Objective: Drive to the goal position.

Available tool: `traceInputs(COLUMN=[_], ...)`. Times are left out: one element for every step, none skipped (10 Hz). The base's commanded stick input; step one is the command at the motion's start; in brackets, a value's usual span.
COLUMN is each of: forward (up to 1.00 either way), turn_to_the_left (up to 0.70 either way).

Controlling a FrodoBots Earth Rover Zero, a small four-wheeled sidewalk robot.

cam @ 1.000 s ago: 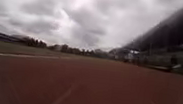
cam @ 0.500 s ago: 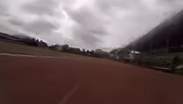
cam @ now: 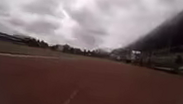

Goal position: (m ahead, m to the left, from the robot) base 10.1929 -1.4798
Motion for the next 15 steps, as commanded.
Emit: traceInputs(forward=[0.70,0.70,0.70,0.70,0.70,0.70,0.70,0.70,0.70,0.70,0.70,0.70,0.70,0.70,0.70], turn_to_the_left=[0.00,0.00,0.00,0.00,0.00,0.00,0.00,-0.08,-0.16,-0.25,-0.33,-0.35,-0.35,-0.35,-0.35])
